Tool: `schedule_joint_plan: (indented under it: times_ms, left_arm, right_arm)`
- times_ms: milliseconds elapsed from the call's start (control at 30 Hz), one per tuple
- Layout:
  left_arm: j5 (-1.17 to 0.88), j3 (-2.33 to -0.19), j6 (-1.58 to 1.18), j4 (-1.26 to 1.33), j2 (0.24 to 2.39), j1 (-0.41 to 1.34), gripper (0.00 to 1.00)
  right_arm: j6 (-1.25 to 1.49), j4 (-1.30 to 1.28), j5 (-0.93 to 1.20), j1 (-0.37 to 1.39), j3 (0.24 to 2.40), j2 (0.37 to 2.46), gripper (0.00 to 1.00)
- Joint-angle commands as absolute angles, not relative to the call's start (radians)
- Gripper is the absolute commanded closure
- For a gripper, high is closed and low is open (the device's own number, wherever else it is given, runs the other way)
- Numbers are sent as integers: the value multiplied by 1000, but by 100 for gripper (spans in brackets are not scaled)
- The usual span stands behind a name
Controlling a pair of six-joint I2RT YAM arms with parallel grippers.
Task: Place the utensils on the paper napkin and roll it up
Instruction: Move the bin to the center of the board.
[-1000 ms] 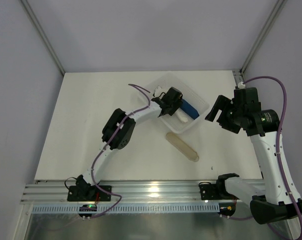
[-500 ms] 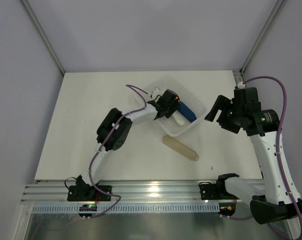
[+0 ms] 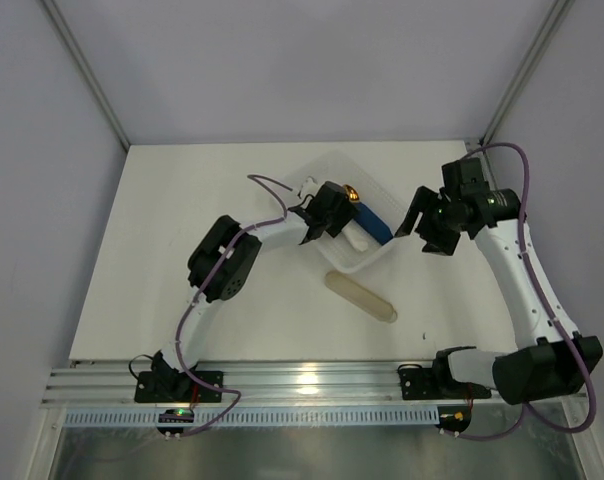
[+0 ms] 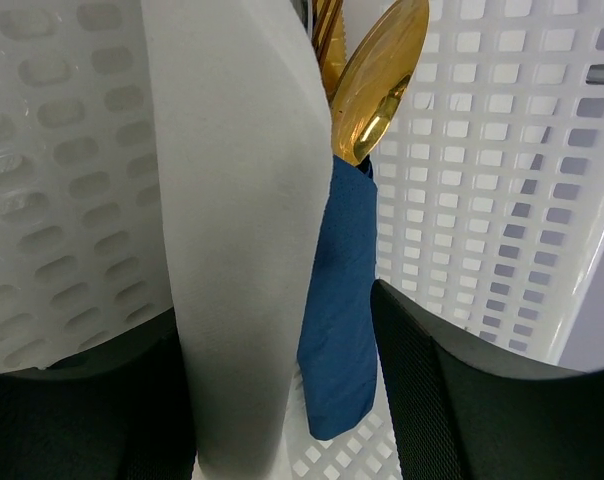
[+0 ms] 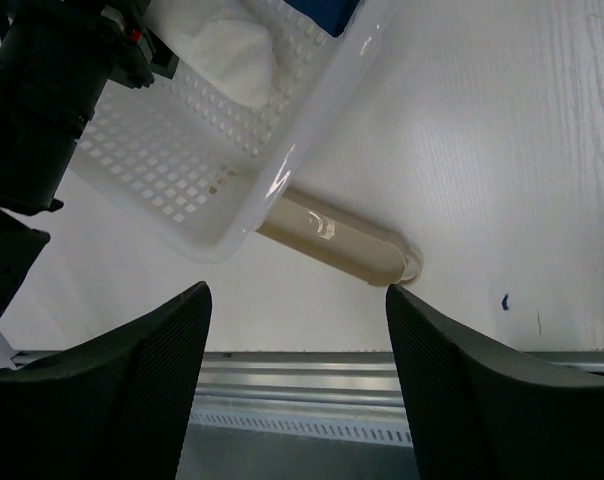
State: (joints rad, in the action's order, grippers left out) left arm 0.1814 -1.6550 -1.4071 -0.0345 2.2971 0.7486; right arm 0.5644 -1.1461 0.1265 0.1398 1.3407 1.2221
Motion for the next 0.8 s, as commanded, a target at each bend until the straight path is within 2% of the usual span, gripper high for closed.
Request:
schedule_joint_plan:
  times_ms: [0,200,533,667,767]
  left_arm:
    - [161,-1592,-1399,-123,2296,742,36]
    - [137,-1586,-1440,-92,2319,741,36]
    - [140,-1583,-1440,-106,2318,741,36]
    - [137,-1588,-1448,-109,2321,741,36]
    - [138,-1592,-1451,-109,2322,741,35]
  right_arm:
    - [610,-1017,149,135,1362,1310,27]
    - [650,-950,111,133,1396,1501,27]
    - [684,-908,52,135,1425,1658,32]
    - [690,-862,54,133,1399,1703,35]
    - [690,-844,41,133,1402,1724,41]
